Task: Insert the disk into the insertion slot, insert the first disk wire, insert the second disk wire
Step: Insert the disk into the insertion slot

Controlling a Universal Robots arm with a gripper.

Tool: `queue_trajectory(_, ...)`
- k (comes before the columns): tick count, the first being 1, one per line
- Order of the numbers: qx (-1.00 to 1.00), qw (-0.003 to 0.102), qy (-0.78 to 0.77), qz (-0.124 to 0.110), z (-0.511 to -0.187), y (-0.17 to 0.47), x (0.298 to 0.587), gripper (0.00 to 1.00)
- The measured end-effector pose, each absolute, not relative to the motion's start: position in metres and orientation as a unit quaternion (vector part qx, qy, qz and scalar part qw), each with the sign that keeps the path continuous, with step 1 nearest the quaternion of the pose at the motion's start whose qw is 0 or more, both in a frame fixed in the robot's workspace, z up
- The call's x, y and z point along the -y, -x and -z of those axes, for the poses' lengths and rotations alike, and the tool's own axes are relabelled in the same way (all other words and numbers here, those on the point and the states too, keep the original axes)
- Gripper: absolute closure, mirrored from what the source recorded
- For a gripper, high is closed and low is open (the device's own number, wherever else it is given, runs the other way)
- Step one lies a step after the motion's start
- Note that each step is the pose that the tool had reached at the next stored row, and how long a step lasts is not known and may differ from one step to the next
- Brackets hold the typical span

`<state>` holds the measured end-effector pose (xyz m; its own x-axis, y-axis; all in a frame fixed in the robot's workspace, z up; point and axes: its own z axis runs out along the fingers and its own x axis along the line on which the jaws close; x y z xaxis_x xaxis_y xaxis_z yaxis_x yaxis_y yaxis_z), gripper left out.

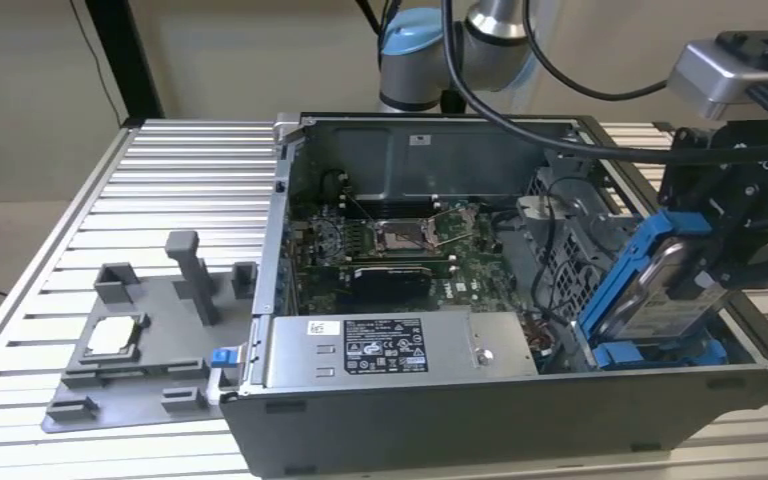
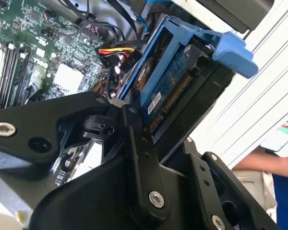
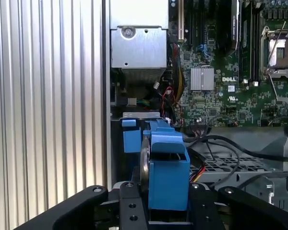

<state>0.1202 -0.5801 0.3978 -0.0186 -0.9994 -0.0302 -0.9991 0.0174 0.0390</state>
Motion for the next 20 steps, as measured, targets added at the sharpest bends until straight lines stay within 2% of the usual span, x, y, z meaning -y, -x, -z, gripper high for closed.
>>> queue_trajectory(15,0.713,0.003,-0.701,0.025,-0.3953,-0.1203,0.5802,1.0)
queue_trajectory(16,0.713,0.003,-0.701,0.025,-0.3953,-0.1203,0.5801,0.0)
queue_trajectory(20,0.713,0.003,-0.701,0.025,-0.3951,-0.1203,0.5802,0.0)
